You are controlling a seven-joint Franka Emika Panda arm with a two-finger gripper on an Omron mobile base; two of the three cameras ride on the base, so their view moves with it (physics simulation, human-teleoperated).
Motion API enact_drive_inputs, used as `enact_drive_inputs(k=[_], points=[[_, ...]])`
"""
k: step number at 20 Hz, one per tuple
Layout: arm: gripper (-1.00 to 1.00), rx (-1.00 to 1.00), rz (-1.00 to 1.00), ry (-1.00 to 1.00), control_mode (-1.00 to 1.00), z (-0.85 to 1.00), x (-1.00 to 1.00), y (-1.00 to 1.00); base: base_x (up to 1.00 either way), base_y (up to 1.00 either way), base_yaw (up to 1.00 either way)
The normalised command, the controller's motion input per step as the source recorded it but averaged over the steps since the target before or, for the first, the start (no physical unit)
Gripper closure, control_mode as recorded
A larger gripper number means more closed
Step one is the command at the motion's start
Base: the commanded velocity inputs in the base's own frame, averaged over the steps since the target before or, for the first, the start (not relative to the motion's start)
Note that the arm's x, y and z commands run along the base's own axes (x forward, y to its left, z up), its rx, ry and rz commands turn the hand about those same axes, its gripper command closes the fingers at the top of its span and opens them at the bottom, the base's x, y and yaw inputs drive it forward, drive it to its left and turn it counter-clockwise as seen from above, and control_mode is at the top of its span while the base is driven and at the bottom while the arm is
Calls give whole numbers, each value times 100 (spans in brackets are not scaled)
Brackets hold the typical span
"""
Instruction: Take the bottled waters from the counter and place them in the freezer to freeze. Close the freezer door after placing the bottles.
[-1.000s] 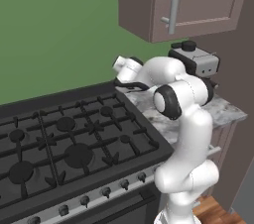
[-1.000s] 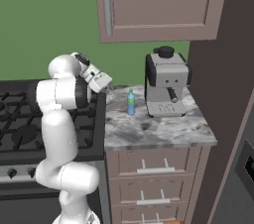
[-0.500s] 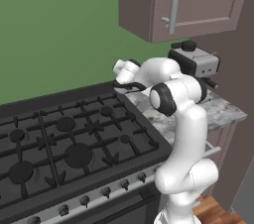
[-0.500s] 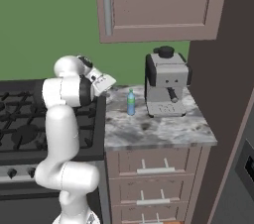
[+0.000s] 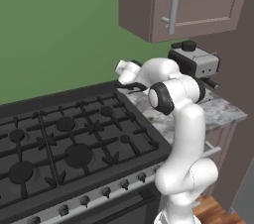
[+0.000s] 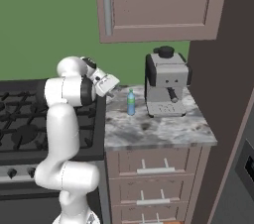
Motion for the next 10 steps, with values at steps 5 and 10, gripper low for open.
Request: enact_drive_inputs(k=[5,10], points=[[-100,0,0,0,-100,-12,12,-20,0,0,0],[-100,0,0,0,-100,-25,18,-29,0,0,0]])
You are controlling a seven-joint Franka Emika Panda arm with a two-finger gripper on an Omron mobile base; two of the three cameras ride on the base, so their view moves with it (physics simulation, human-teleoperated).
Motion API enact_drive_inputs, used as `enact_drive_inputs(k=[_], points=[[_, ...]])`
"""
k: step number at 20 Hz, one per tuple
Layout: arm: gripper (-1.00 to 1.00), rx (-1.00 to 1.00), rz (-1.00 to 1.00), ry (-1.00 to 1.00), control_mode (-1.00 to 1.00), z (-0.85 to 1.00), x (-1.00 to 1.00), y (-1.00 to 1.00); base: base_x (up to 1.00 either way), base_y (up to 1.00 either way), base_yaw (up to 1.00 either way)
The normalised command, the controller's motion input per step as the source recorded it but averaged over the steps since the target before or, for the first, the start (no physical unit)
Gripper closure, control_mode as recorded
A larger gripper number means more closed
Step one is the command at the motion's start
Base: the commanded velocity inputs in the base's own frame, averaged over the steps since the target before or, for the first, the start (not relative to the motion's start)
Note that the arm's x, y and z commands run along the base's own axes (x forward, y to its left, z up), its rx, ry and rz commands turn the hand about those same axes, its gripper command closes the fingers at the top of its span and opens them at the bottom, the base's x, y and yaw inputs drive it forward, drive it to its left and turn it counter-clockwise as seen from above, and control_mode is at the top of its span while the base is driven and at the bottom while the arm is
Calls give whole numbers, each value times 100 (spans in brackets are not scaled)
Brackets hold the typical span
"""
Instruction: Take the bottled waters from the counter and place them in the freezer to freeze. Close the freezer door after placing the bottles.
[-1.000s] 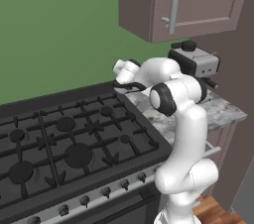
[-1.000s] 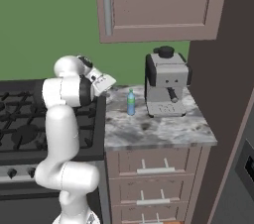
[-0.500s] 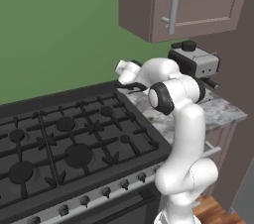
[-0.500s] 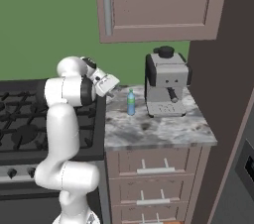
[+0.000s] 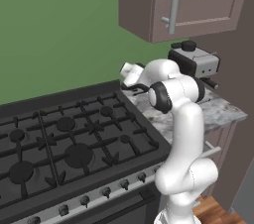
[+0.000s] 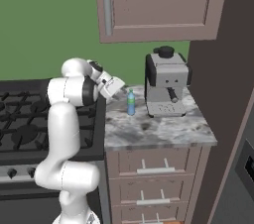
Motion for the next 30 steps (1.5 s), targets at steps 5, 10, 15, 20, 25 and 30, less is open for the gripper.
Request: enact_drive_inputs(k=[5,10,15,20,25,30], points=[[-100,0,0,-1,-100,-4,13,-4,0,0,0],[-100,0,0,0,-100,-7,26,0,0,0,0],[-100,0,0,0,-100,-5,28,0,0,0,0],[-100,0,0,0,-100,-11,33,0,0,0,0],[-100,0,0,0,-100,-3,2,0,0,0,0],[-100,0,-2,0,-100,-3,0,-14,0,0,0]])
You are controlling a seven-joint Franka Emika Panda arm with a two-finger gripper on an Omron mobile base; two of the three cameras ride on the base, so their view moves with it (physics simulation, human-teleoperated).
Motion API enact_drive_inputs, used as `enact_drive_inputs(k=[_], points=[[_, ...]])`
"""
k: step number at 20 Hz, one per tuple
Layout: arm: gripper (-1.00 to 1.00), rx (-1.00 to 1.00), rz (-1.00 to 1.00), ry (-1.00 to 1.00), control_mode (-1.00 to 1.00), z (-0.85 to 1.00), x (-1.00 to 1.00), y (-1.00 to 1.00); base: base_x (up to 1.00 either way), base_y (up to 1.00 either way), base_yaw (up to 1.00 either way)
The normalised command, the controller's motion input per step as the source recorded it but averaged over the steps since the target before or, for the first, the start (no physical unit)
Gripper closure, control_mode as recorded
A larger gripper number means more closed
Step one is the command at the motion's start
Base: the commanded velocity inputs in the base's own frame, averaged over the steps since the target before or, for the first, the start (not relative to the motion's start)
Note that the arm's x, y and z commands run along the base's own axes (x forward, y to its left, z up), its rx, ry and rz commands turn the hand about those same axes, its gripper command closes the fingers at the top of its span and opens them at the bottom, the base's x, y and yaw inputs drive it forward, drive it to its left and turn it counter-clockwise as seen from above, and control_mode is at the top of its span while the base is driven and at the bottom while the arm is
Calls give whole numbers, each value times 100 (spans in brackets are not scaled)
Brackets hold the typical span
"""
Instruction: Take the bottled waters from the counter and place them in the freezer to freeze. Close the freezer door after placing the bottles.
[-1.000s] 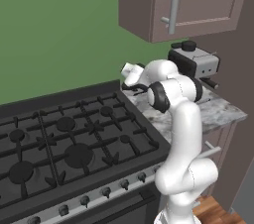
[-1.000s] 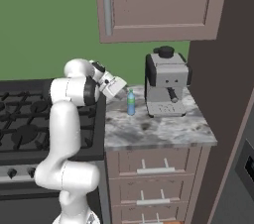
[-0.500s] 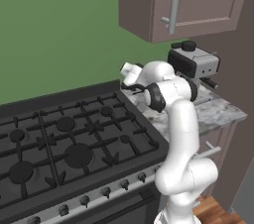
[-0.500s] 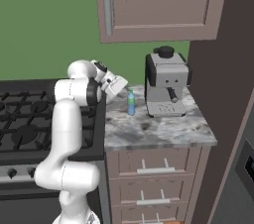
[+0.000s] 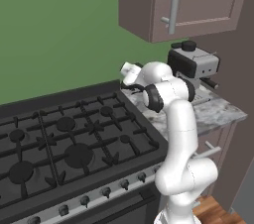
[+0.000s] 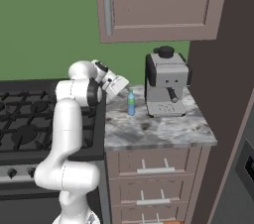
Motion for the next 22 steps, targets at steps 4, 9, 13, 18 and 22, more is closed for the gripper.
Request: enact_drive_inputs(k=[4,9,13,18,22], points=[[-100,0,-5,0,-100,-7,-10,-30,0,0,0],[-100,0,-4,0,-100,-4,-3,-24,0,0,0],[-100,0,0,0,-100,-1,0,-5,0,0,0],[-100,0,0,0,-100,0,0,2,0,0,0],[-100,0,0,0,-100,-1,-3,2,0,0,0]])
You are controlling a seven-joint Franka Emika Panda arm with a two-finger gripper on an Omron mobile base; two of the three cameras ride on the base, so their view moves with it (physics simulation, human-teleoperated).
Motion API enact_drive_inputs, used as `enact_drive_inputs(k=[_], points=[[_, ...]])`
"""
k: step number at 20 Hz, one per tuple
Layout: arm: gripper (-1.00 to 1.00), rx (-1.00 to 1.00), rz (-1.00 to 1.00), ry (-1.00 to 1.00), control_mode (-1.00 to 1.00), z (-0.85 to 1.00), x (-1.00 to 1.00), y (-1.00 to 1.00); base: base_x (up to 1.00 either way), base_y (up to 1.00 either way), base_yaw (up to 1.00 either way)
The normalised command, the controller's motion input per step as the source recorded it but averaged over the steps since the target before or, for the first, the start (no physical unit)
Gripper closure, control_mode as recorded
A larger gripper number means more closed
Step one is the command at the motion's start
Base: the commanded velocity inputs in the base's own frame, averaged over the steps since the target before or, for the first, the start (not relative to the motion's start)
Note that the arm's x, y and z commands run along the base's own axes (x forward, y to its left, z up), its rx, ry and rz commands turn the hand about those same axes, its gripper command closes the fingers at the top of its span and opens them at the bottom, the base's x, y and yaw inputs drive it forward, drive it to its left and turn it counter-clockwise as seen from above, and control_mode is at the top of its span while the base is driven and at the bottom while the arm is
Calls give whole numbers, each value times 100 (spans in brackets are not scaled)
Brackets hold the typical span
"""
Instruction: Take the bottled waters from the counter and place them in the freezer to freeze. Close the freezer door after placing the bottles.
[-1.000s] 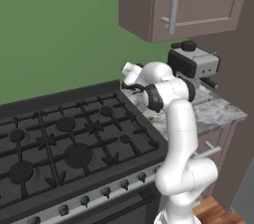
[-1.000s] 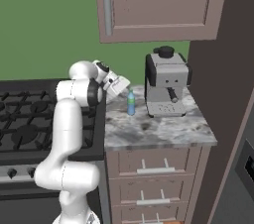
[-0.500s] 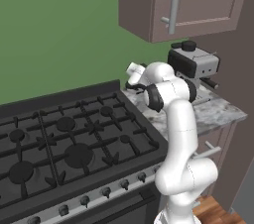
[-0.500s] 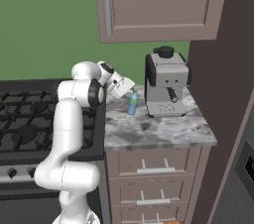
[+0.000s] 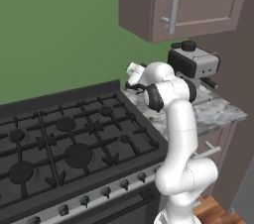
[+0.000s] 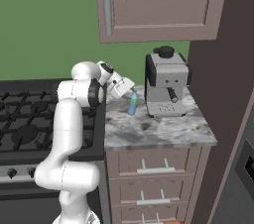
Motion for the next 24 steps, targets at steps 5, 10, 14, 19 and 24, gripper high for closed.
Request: enact_drive_inputs(k=[5,10,14,19,24], points=[[-100,0,0,0,-100,-4,-13,0,0,0,0],[-100,0,0,0,-100,0,-21,0,0,0,0],[-100,0,-1,0,-100,0,-17,0,0,0,0],[-100,0,-4,0,-100,0,-8,-5,0,0,0],[-100,0,-1,0,-100,0,0,-1,0,0,0]])
